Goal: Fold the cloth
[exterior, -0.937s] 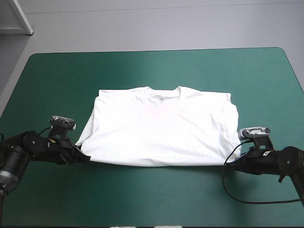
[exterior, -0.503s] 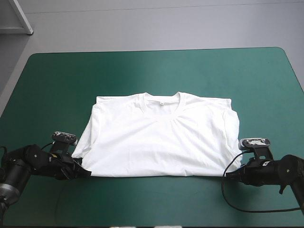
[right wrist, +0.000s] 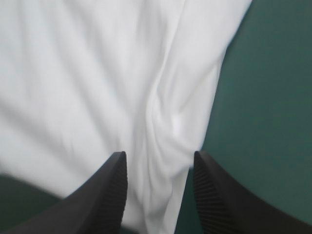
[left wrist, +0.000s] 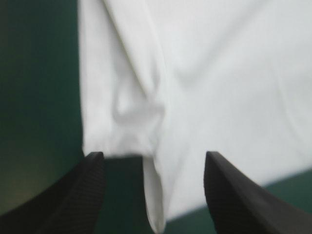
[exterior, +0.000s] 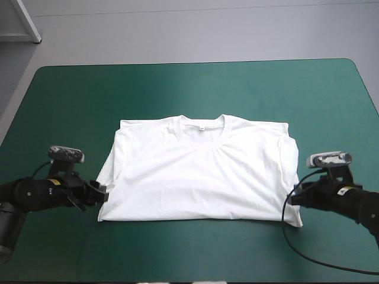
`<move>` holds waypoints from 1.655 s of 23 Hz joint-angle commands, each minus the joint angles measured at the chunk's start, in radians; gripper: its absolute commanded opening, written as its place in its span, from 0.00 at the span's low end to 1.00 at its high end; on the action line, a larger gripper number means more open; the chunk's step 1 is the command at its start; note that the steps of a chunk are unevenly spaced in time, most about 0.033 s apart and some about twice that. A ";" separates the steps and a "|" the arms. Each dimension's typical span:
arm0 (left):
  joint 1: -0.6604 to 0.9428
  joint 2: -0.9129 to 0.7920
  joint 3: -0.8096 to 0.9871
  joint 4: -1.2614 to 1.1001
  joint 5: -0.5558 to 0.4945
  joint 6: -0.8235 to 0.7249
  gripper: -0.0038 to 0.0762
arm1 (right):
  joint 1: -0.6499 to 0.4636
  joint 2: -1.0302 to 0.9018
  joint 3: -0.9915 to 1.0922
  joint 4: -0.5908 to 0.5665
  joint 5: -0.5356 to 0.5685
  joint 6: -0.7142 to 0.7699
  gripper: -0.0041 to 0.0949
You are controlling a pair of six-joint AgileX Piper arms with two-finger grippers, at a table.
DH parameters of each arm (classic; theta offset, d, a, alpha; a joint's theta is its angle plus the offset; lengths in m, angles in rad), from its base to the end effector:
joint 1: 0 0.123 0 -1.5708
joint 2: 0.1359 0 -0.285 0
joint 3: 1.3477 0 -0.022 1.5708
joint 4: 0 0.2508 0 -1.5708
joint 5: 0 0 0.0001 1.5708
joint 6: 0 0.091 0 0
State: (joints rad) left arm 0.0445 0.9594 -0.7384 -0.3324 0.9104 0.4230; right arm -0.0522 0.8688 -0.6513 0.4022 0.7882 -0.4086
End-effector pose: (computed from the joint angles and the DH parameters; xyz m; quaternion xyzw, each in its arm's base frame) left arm 0.1681 -0.0160 0.2899 0.1163 0.9473 -0.0890 0.2850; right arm 0.1556 0.0172 0.2855 -0.0779 0.9291 0.1029 0.3466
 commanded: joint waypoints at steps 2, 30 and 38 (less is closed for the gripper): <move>0.000 -0.026 -0.249 -0.030 -0.084 -0.058 0.60 | -0.007 -0.042 -0.261 -0.011 -0.115 0.014 0.46; 0.211 0.282 0.025 -0.265 -0.203 -0.062 0.54 | -0.005 -0.045 -0.462 0.026 0.032 0.010 0.46; 0.214 0.304 0.059 -0.165 -0.222 -0.105 0.54 | -0.005 -0.045 -0.462 0.026 0.038 0.006 0.46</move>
State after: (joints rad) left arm 0.2559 1.2669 -0.6679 -0.4788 0.7155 0.3319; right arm -0.0522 0.8305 -1.0907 0.4069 0.8788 -0.3919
